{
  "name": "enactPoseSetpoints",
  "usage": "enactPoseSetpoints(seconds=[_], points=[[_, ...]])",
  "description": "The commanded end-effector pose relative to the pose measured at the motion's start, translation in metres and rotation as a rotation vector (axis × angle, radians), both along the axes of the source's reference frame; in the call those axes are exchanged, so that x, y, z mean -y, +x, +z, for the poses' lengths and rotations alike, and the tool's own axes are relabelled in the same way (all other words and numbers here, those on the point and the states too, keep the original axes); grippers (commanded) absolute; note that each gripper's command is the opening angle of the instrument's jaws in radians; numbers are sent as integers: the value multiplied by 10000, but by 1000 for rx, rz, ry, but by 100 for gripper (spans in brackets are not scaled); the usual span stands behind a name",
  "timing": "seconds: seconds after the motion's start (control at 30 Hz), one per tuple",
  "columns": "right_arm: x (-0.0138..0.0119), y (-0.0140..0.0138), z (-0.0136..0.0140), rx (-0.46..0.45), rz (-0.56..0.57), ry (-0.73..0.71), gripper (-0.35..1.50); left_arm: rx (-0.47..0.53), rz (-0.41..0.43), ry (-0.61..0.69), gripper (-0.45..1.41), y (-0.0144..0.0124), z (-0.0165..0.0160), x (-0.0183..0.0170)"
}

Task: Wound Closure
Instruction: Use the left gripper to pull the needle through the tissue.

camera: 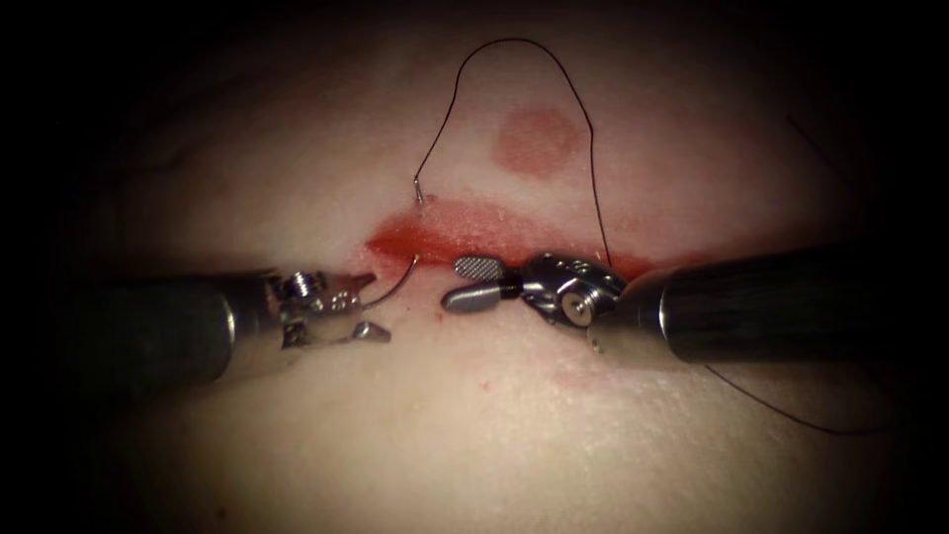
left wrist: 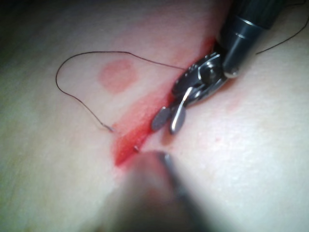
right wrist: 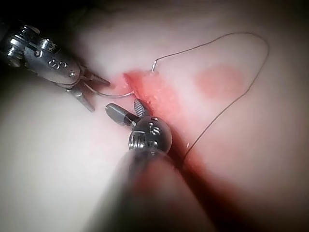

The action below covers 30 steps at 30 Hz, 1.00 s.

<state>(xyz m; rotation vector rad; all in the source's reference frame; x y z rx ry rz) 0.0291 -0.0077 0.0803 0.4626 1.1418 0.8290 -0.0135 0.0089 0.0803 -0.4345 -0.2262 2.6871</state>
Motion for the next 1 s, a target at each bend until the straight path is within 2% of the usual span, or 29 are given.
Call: enactPoseSetpoints(seconds=[0.03, 0.3, 0.4, 0.43, 0.47, 0.57, 0.63, 0.7, 1.0], points=[[4, 7, 7, -1, 0, 3, 148, 0, -1, -1, 53, -7, 8, 1], [8, 10, 6, 0, 1, 2, 148, 6, 11, 11, 47, -11, 41, -5], [8, 9, 6, 0, 1, 2, 148, 3, 24, 24, 9, -13, 58, 0], [8, 9, 6, 0, 1, 3, 148, 3, 31, 30, -26, -13, 64, 4], [7, 9, 6, 0, 0, 3, 148, 6, 37, 38, -35, -12, 67, 8], [7, 8, 5, -1, 0, 3, 148, -4, 113, 82, -35, -7, 68, 26], [7, 6, 5, -1, -1, 3, 148, 3, 149, 87, -35, -2, 57, 35], [7, 6, 5, -1, -1, 3, 148, 4, 156, 87, -35, 0, 51, 37], [9, 8, 5, -1, 0, 2, 148, -2, 282, 154, -35, 24, -34, 44]])
